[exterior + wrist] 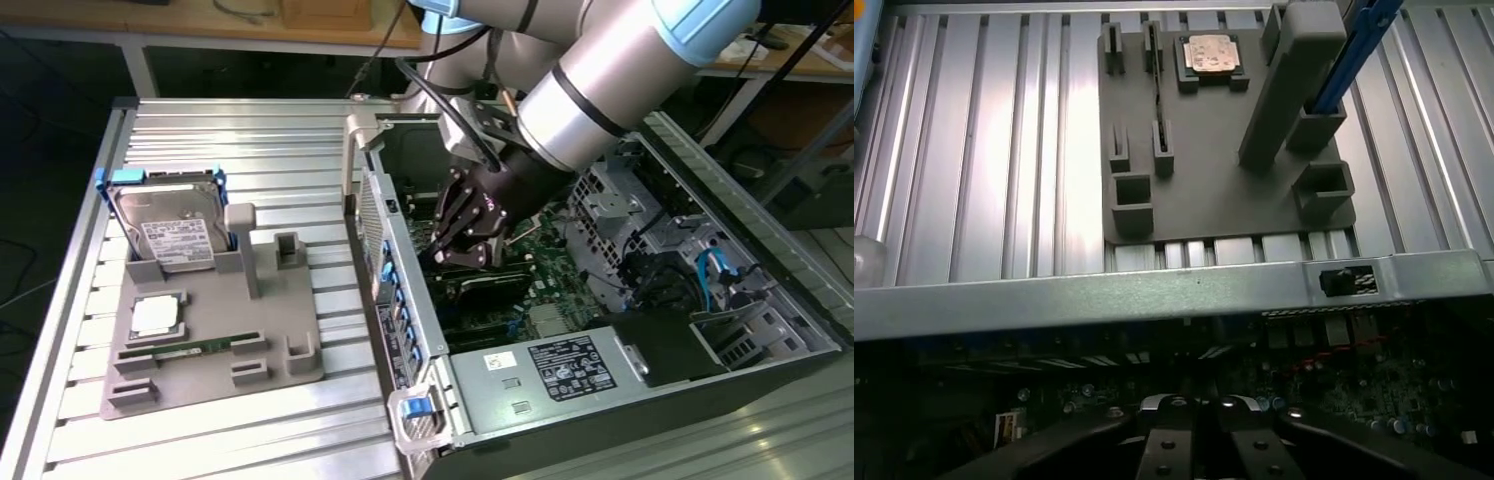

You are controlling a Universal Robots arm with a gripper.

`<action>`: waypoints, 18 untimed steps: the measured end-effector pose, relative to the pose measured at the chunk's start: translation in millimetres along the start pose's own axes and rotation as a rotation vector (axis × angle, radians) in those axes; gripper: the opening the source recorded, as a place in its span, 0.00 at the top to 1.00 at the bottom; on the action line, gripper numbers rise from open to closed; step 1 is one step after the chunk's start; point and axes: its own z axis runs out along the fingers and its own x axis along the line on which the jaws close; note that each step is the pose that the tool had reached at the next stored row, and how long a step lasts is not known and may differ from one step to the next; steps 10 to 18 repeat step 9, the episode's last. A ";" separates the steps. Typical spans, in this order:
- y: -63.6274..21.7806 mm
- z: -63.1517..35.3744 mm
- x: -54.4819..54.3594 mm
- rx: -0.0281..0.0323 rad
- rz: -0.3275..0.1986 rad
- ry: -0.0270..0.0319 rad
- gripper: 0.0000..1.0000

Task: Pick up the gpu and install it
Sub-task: 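Press down on the gpu until it lock into place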

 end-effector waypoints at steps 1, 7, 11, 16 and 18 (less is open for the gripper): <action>-0.2 0.7 -0.7 0.0018 0.000 0.0005 0.89; -1.4 4.1 -6.2 0.0164 0.002 0.0048 0.89; -4.2 11.2 -11.8 0.0361 0.003 0.0103 0.89; -4.2 11.2 -11.8 0.0361 0.003 0.0103 0.89; -4.2 11.2 -11.8 0.0361 0.003 0.0103 0.89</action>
